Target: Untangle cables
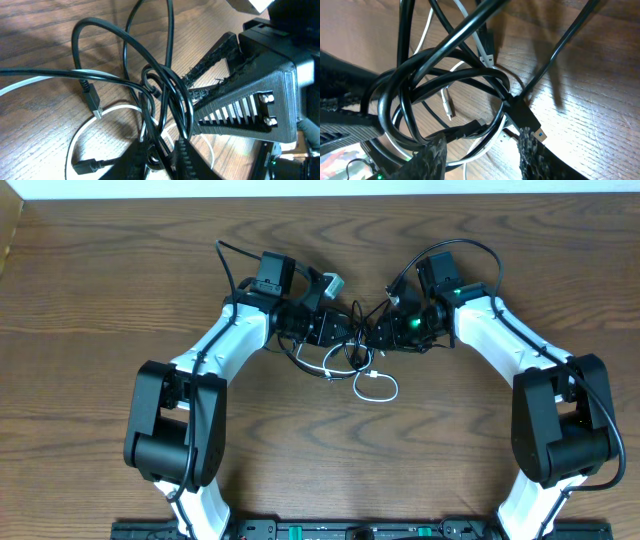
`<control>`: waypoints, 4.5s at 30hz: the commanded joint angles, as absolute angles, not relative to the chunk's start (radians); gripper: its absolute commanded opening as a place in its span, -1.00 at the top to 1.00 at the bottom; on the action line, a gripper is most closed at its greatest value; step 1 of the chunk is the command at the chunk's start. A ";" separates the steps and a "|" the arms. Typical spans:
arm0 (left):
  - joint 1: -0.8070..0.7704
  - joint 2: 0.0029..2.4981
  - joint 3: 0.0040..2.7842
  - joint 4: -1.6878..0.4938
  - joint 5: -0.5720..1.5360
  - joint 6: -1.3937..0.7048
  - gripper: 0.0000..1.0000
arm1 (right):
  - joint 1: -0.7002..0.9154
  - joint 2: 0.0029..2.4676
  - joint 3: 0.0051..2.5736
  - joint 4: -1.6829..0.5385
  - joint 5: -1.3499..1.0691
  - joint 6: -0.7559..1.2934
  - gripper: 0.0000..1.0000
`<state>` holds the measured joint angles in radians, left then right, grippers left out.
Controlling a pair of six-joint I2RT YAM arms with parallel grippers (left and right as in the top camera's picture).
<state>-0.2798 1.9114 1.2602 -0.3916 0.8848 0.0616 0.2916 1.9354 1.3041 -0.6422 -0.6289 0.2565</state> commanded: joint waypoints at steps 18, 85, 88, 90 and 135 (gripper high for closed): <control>-0.283 1.908 1.272 -0.517 0.630 0.086 0.70 | 0.271 1.901 1.311 -0.645 -0.678 0.212 0.16; -0.096 1.625 1.279 -0.636 1.280 -0.088 0.85 | 0.389 1.708 1.325 -0.693 -0.633 -0.461 -0.28; -0.096 1.625 1.279 -0.636 1.279 -0.088 0.85 | 0.389 1.708 1.325 -0.693 -0.631 -0.461 -0.19; -0.096 1.625 1.279 -0.636 1.279 -0.088 0.85 | 0.389 1.708 1.325 -0.698 -0.628 -0.461 -0.18; 0.189 1.625 1.279 -0.695 1.264 -0.088 0.85 | -0.014 1.753 1.170 -0.759 -0.133 0.392 0.98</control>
